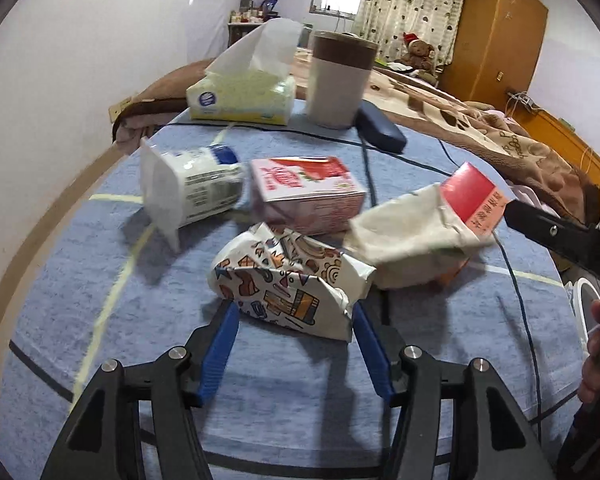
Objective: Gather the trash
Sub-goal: 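Grasp the patterned snack bag with the left gripper while the right gripper grasps the beige paper bag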
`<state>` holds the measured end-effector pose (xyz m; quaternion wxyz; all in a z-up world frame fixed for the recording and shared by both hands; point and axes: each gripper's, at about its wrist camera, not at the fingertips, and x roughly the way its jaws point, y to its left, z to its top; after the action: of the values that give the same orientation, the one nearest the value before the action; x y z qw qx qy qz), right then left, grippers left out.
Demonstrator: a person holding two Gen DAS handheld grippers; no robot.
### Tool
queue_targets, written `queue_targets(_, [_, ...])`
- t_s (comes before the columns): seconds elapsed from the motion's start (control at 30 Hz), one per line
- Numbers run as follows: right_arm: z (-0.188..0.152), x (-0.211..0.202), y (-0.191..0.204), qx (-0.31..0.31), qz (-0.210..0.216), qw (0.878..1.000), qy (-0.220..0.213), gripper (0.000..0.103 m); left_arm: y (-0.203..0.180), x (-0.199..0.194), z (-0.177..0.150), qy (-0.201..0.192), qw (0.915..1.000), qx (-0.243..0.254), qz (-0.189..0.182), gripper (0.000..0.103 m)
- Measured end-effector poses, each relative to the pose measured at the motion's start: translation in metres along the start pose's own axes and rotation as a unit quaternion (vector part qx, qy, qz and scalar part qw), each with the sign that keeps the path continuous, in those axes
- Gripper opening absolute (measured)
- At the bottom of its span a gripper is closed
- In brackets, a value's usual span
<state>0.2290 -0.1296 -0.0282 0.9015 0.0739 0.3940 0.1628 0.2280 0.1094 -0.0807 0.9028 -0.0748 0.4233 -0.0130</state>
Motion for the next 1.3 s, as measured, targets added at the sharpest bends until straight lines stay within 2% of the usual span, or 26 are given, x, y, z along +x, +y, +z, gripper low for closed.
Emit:
queue_targets(0.13, [-0.003,0.009,0.007,-0.005,0.016,1.0,0.018,0.069,0.018,-0.004,0.002,-0.005,0.9999,-0.001,0.015,0.059])
queue_targets(0.23, [-0.006,0.014,0.013,-0.015,0.022,0.999,0.029,0.069,0.03,-0.008,0.004,-0.011,0.9991,0.002,0.042,0.059])
queue_targets(0.37, [-0.008,0.016,0.026,-0.054,0.033,0.997,0.034,0.069,0.047,-0.012,0.008,-0.013,0.998,0.0,0.061,0.059])
queue_targets(0.47, [-0.008,0.017,0.036,-0.099,0.021,0.994,0.034,0.069,0.054,-0.019,0.011,-0.022,0.9983,-0.01,0.052,0.059])
queue_targets(0.6, [-0.001,0.009,0.044,-0.142,0.016,0.99,0.001,0.069,0.055,-0.028,0.015,-0.031,0.9991,-0.025,0.017,0.059])
queue_targets(0.67, [0.005,0.008,0.046,-0.152,0.029,0.988,-0.015,0.069,0.052,-0.031,0.02,-0.04,0.9987,-0.031,0.001,0.059])
queue_targets(0.77, [0.014,0.017,0.043,-0.148,0.048,0.988,-0.006,0.069,0.051,-0.024,0.028,-0.036,0.9986,-0.039,-0.01,0.061])
queue_targets(0.83, [0.016,0.023,0.042,-0.156,0.063,0.986,0.005,0.069,0.051,-0.015,0.032,-0.025,0.9986,-0.046,-0.006,0.061])
queue_targets(0.93, [0.013,0.033,0.042,-0.169,0.074,0.982,0.025,0.069,0.05,0.001,0.036,-0.004,0.9988,-0.045,0.018,0.061])
queue_targets(1.03, [0.007,0.035,0.044,-0.177,0.081,0.98,0.033,0.069,0.054,0.01,0.035,0.007,0.9985,-0.051,0.018,0.061])
queue_targets(1.13, [0.003,0.035,0.047,-0.176,0.103,0.978,0.042,0.069,0.057,0.009,0.032,0.005,0.9985,-0.052,0.015,0.061])
queue_targets(1.3, [-0.001,0.033,0.052,-0.177,0.104,0.978,0.048,0.067,0.06,0.004,0.027,0.007,0.9988,-0.045,0.017,0.061])
